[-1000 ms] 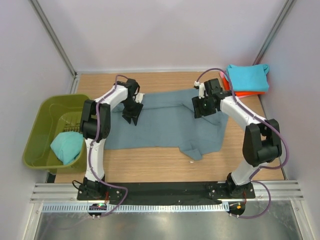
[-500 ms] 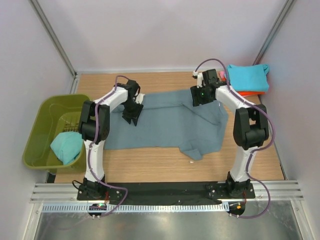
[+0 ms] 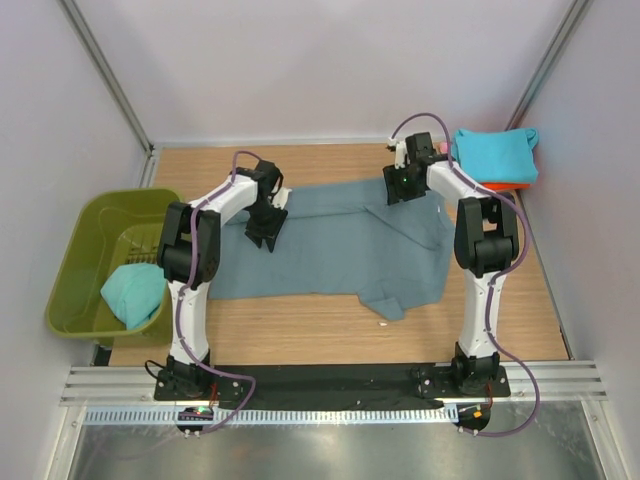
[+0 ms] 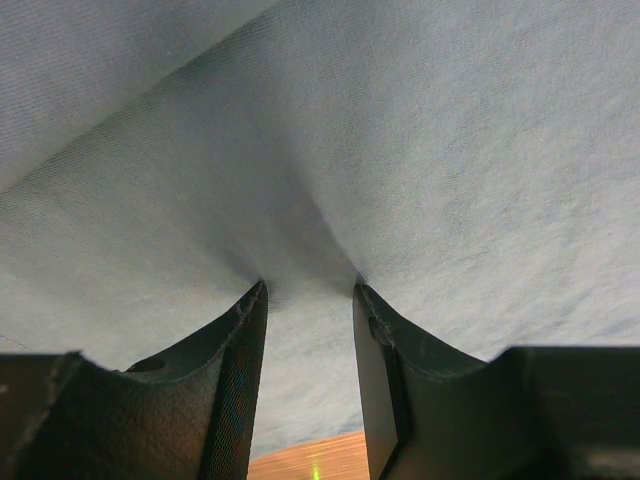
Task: Fold and stack the t-shirts
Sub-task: Fold the tshirt
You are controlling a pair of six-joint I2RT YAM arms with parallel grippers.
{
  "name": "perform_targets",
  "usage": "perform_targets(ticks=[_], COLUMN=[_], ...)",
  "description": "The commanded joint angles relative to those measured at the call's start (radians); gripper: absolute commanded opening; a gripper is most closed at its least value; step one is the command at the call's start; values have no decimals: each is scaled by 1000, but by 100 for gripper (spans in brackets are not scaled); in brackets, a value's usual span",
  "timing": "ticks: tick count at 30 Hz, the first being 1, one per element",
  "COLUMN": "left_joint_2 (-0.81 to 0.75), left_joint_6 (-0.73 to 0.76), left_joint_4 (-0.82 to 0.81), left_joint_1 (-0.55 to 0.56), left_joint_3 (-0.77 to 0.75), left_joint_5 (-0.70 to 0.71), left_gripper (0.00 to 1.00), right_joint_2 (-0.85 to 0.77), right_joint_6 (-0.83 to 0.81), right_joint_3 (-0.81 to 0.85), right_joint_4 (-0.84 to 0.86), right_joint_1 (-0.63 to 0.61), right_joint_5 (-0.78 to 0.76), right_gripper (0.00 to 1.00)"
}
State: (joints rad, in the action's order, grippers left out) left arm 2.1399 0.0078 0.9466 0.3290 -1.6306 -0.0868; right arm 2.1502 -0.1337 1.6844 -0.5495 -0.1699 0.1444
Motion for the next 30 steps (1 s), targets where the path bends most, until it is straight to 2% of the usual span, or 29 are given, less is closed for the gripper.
perform_targets(ticks=[1, 19, 23, 28, 30], left_joint_2=[51, 74, 74, 72, 74], left_joint_6=[14, 8, 6, 4, 3], left_joint_4=[-25, -6, -5, -9, -9], left_joint_1=[2, 2, 1, 1, 1], left_joint_3=[31, -3, -3, -2, 3], left_joint_5=[15, -8, -11, -8, -10], left_gripper=[41, 41, 41, 41, 41], right_joint_2=[10, 5, 16, 10, 8], right_joint_6=[-14, -38, -50, -55, -60], right_joint_3=[86, 23, 31, 26, 23], right_joint_4=[14, -3, -4, -7, -10], right_joint_1=[7, 10, 12, 12, 10], right_joint_5=[-5, -6, -5, 0, 4], right_gripper=[56, 52, 42, 38, 34])
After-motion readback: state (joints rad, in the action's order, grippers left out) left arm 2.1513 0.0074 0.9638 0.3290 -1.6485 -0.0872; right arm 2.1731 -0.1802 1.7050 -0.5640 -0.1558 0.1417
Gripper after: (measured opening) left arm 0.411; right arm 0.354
